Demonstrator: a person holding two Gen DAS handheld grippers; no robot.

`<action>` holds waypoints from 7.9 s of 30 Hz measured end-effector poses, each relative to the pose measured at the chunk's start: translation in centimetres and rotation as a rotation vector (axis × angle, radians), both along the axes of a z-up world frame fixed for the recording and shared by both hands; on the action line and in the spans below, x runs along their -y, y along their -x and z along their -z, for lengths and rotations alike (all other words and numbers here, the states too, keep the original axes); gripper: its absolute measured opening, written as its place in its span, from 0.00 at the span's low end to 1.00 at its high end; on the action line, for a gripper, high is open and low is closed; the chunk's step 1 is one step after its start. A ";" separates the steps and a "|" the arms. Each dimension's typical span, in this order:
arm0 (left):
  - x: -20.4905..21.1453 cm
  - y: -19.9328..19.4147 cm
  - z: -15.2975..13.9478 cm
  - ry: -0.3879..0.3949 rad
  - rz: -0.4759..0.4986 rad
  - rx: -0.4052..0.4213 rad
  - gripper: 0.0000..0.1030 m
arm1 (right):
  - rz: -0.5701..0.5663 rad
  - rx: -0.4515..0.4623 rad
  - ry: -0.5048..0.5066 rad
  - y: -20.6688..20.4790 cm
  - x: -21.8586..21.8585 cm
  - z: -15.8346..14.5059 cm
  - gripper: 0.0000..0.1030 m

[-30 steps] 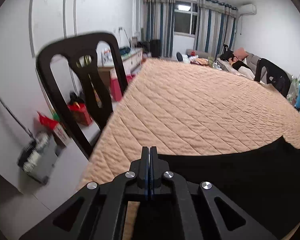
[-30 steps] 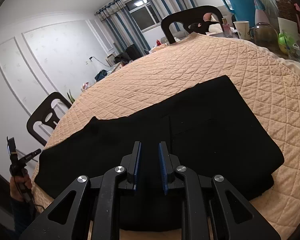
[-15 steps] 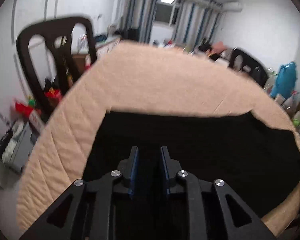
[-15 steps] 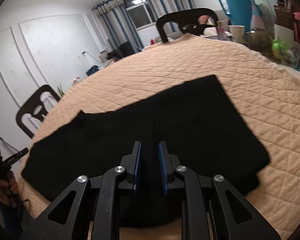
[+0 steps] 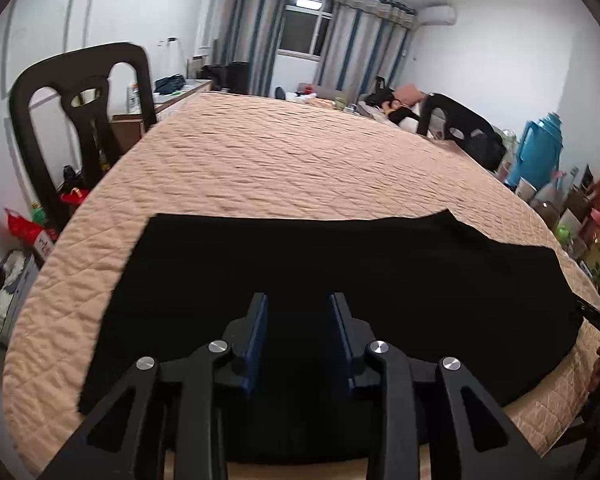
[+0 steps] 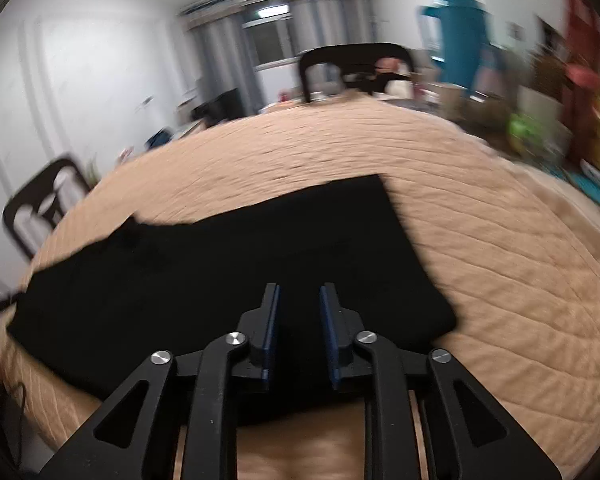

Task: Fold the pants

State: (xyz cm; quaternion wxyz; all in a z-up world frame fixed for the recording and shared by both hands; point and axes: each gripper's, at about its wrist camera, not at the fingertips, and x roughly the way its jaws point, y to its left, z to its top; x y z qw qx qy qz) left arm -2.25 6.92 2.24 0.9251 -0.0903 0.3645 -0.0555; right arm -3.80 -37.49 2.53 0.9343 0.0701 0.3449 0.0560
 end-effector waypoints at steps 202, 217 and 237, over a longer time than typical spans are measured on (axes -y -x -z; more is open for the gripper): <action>10.9 -0.6 2.0 0.281 0.310 -0.020 0.41 | -0.314 -0.177 -0.387 -6.6 -8.2 2.4 0.03; 10.5 -3.3 0.4 0.194 0.299 0.000 0.41 | -0.300 -0.185 -0.386 -7.3 -7.8 1.4 0.12; 11.0 -5.8 0.7 0.129 0.277 -0.039 0.41 | -0.255 -0.138 -0.287 -6.6 -6.0 0.8 0.03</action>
